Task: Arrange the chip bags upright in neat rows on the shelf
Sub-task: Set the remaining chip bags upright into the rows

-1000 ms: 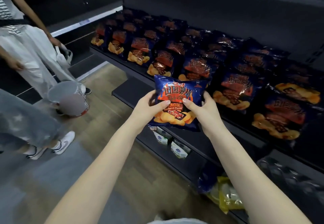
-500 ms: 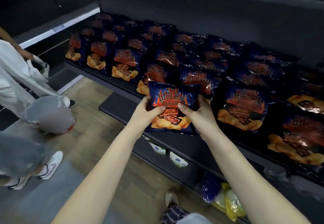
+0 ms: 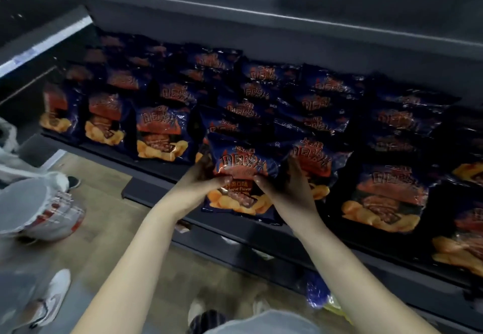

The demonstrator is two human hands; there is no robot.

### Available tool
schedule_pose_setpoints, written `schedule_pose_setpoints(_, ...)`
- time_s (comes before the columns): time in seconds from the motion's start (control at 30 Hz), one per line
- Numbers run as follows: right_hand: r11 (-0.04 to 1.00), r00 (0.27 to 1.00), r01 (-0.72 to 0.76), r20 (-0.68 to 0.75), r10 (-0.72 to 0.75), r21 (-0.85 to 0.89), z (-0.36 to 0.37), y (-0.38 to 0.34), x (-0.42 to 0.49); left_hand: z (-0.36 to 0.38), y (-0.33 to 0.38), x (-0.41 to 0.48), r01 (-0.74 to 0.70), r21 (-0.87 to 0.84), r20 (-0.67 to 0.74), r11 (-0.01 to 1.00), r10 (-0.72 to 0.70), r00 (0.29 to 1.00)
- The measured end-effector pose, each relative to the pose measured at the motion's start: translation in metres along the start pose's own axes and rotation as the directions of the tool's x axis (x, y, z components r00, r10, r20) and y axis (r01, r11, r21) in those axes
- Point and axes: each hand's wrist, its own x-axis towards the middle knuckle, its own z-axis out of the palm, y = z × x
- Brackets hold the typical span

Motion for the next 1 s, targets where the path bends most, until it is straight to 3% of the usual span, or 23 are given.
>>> schedule_pose_setpoints(0.2,0.997,0.992,-0.066,-0.111,0.06,-0.051,0.021,-0.01,-0.001,-0.02,-0.001,0.011,0.0,0.055,0.16,0.998,-0.009,0.987)
schedule_pose_setpoints(0.4,0.986,0.966,-0.133,-0.209,0.152,0.103,0.036,-0.021,-0.016,-0.038,0.003,0.014,0.0,0.154,0.283,0.988,-0.044,0.958)
schedule_pose_setpoints(0.53,0.986,0.935,-0.144,-0.314,0.163,0.084,0.045,-0.028,-0.032,-0.041,0.011,0.014,-0.026,0.127,0.367,0.992,-0.023,0.93)
schedule_pose_setpoints(0.77,0.98,0.868,-0.172,-0.454,0.199,0.102,0.029,-0.023,-0.063,-0.005,0.006,0.006,-0.094,0.132,0.478,0.987,0.02,0.878)
schedule_pose_setpoints(1.0,0.984,0.763,-0.173,-0.629,0.151,0.026,-0.01,-0.012,-0.082,0.053,0.007,0.002,-0.192,0.167,0.472,0.967,0.092,0.877)
